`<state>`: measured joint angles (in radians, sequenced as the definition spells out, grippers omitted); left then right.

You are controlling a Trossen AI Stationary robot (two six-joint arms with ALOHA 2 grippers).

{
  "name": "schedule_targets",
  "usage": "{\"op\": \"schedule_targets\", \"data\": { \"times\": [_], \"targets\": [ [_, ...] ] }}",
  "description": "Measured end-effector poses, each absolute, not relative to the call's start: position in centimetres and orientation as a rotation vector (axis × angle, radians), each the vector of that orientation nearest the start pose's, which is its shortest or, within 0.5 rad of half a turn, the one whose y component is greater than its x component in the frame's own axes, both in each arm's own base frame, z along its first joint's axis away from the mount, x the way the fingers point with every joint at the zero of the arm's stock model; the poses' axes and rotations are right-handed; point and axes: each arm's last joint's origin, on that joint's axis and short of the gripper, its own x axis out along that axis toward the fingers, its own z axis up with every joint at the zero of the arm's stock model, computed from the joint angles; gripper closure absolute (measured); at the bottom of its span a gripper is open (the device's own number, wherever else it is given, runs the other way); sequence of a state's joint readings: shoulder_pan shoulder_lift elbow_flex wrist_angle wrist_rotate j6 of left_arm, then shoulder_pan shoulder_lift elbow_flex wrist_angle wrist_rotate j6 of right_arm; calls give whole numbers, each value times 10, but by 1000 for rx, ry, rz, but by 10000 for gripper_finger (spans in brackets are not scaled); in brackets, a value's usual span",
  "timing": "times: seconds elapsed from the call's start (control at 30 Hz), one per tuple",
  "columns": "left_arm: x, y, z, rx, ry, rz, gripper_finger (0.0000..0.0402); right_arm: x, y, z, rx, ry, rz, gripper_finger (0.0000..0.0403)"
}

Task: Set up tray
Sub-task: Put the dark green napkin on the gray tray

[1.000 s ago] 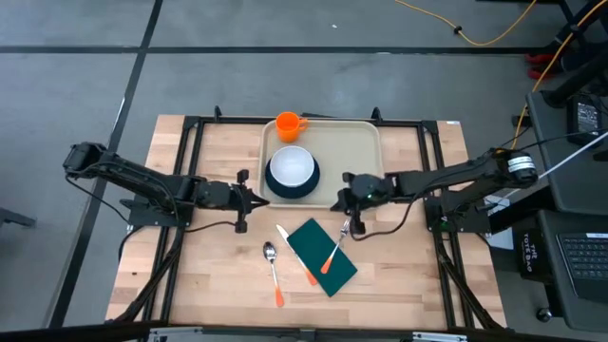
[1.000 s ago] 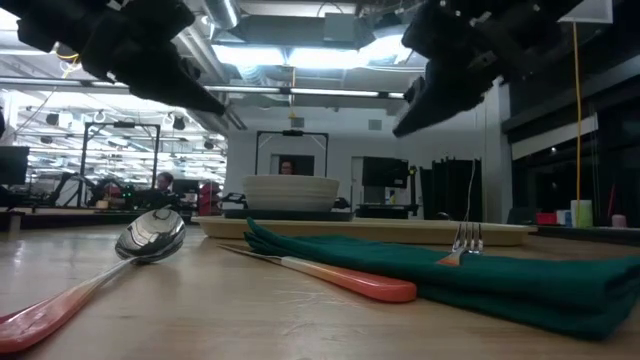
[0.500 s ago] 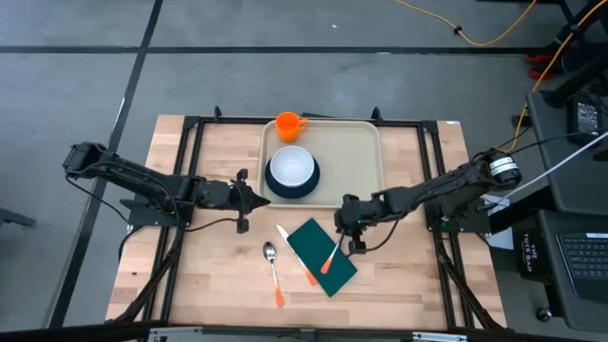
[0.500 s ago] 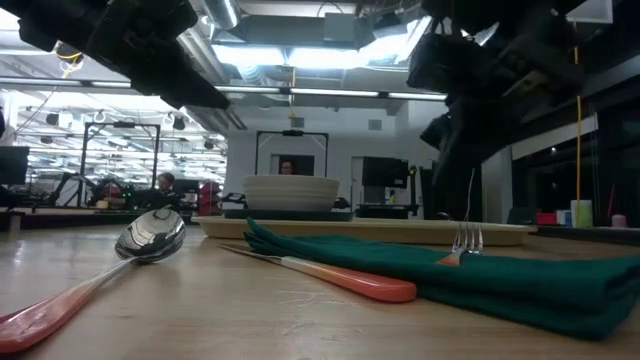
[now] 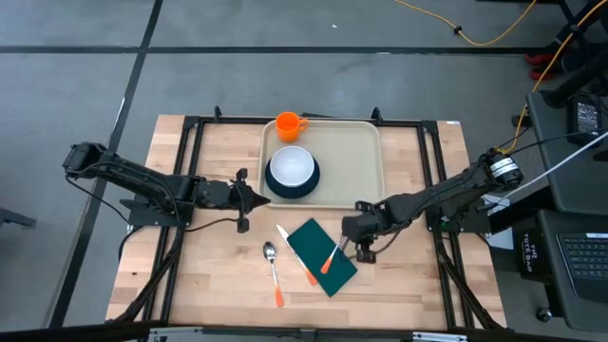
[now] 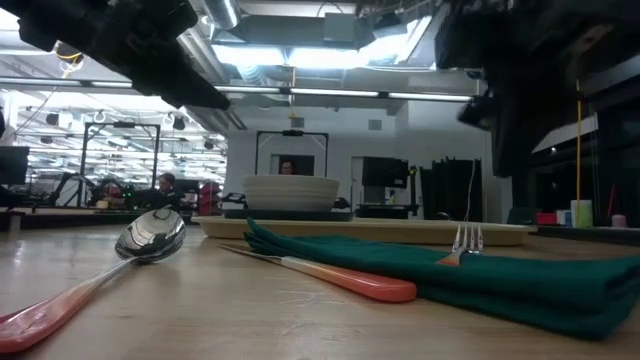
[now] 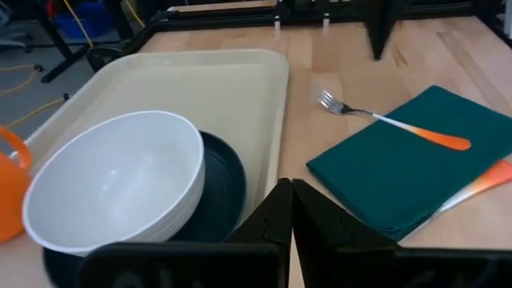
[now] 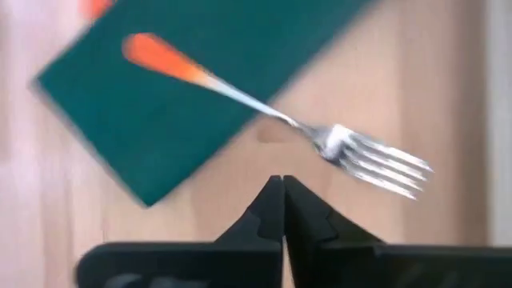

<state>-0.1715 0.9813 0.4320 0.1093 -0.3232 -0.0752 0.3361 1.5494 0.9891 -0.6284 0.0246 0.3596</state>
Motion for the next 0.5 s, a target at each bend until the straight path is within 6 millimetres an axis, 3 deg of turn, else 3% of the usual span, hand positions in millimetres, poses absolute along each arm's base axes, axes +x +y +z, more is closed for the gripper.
{"op": "schedule_targets", "data": {
  "times": [0.23,0.5],
  "targets": [
    [198,-25,206,41,422,165,400,266,120,202,-164,1153,184,401],
    [198,-25,206,16,420,165,396,259,132,202,-194,1157,219,398]
  ]
}}
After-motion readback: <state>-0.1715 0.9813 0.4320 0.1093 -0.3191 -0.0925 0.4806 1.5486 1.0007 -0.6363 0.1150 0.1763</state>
